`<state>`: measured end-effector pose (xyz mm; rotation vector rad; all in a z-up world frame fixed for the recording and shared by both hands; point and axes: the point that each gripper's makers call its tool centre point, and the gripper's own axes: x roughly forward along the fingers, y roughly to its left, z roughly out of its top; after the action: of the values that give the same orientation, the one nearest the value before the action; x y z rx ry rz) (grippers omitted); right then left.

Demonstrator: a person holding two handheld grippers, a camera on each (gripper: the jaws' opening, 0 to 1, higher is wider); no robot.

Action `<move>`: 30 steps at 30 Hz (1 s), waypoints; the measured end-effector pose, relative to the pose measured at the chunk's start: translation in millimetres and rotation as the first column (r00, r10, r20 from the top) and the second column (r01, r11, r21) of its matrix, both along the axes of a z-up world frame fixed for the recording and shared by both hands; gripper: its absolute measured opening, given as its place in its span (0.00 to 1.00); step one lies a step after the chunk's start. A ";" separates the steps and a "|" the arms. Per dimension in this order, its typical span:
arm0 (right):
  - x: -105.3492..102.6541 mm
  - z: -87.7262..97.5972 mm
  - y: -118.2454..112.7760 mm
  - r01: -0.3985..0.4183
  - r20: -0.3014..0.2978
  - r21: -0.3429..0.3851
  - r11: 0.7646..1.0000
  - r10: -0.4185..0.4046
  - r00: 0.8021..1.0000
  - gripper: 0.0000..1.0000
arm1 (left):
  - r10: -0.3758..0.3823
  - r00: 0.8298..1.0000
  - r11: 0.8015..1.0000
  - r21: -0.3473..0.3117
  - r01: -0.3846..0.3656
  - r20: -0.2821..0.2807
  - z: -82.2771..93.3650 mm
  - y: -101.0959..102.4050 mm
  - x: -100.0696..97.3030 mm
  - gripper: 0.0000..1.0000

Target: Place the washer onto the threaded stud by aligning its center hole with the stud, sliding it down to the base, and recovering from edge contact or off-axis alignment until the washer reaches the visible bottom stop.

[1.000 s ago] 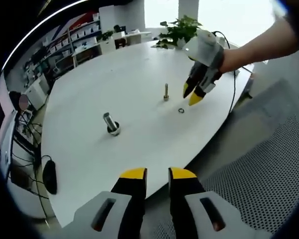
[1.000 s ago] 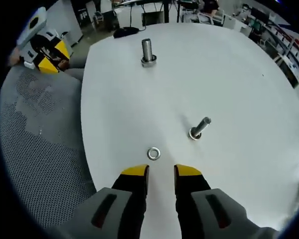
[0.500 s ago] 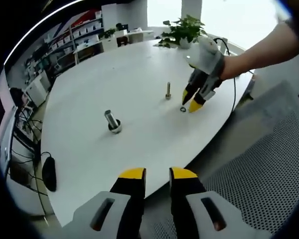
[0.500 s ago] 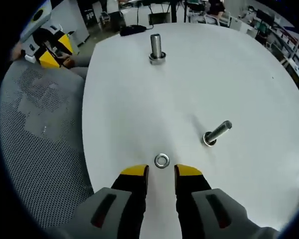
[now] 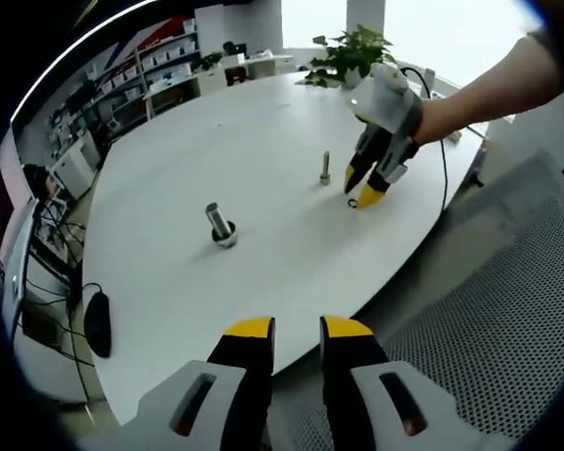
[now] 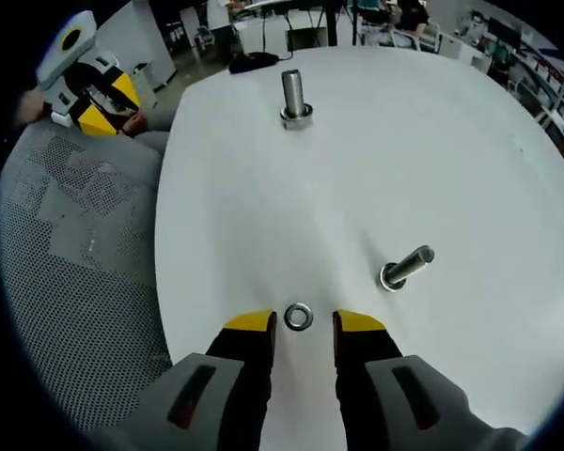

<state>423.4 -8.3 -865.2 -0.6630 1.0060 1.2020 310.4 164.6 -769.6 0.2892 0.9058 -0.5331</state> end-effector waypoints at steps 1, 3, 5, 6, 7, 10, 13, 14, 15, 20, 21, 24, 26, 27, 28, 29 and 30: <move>0.5 0.6 0.3 -0.001 0.003 0.003 1.000 0.001 1.000 0.27 | -0.001 1.000 1.000 0.004 0.001 -0.001 -0.6 0.7 0.2 0.17; 1.6 1.4 1.8 0.005 -0.003 0.013 1.000 -0.005 1.000 0.27 | 0.005 1.000 1.000 0.002 -0.005 -0.004 -1.1 2.3 0.2 0.17; 0.8 3.9 3.8 0.010 -0.007 0.022 1.000 -0.010 1.000 0.27 | 0.010 1.000 1.000 -0.004 -0.010 -0.007 -1.2 2.7 0.2 0.17; 0.1 3.9 4.5 0.008 -0.010 0.023 1.000 -0.007 1.000 0.27 | 0.007 1.000 1.000 -0.002 -0.007 -0.008 -1.4 2.7 0.0 0.16; -0.8 3.9 4.7 0.004 -0.010 0.022 1.000 -0.003 1.000 0.27 | 0.004 1.000 1.000 -0.001 -0.004 -0.008 -1.7 2.5 -0.1 0.16; -4.7 4.2 5.0 -0.006 -0.011 0.017 1.000 0.006 1.000 0.27 | 0.010 1.000 1.000 -0.006 -0.010 -0.002 -0.6 3.0 0.6 0.16; -6.8 1.6 3.5 -0.025 -0.008 0.004 1.000 0.025 1.000 0.27 | 0.016 1.000 1.000 -0.015 -0.016 0.002 0.4 2.9 0.9 0.16; -8.1 1.4 2.4 -0.030 -0.007 -0.001 1.000 0.030 1.000 0.27 | 0.012 1.000 1.000 -0.014 -0.012 0.000 0.3 2.5 0.7 0.16; -8.3 0.9 1.4 -0.033 -0.004 -0.006 0.999 0.033 0.999 0.27 | 0.009 1.000 1.000 -0.011 -0.009 -0.001 -0.4 2.1 1.0 0.16; -7.5 -1.0 -2.7 -0.030 0.004 -0.007 1.000 0.030 1.000 0.27 | 0.021 1.000 1.000 -0.007 -0.021 0.000 -0.5 3.7 0.0 0.16; -7.8 -0.8 -3.1 -0.029 0.005 -0.006 1.000 0.029 1.000 0.27 | 0.024 1.000 1.000 -0.007 -0.024 0.000 -0.6 4.1 0.3 0.16; -7.8 -1.0 -3.1 -0.046 0.018 -0.011 0.999 0.046 0.999 0.26 | 0.025 1.000 1.000 -0.008 -0.025 0.000 -1.1 4.8 1.0 0.16; -7.1 -1.7 -3.3 -0.066 0.032 -0.021 0.998 0.067 0.997 0.26 | 0.019 1.000 1.000 -0.008 -0.019 -0.003 -1.5 3.8 0.3 0.16; -6.8 -1.7 -2.8 -0.068 0.033 -0.018 0.998 0.069 0.997 0.25 | 0.018 1.000 1.000 -0.008 -0.018 -0.003 -1.5 3.7 0.1 0.16; -6.6 -1.7 -3.1 -0.069 0.033 -0.017 0.997 0.069 0.997 0.25 | 0.020 1.000 1.000 -0.008 -0.020 -0.002 -1.3 4.0 0.2 0.16; -6.3 -1.6 -3.1 -0.068 0.034 -0.016 0.998 0.069 0.997 0.25 | 0.022 1.000 1.000 -0.010 -0.022 0.000 -0.9 4.1 0.4 0.16; -6.0 -1.8 -3.0 -0.068 0.033 -0.014 0.998 0.069 0.997 0.25 | 0.024 1.000 1.000 -0.012 -0.024 0.002 -0.3 4.1 0.6 0.16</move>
<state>417.3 -11.3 -867.0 -0.7309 0.9702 1.2411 311.0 168.6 -770.0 0.2677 0.9027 -0.5158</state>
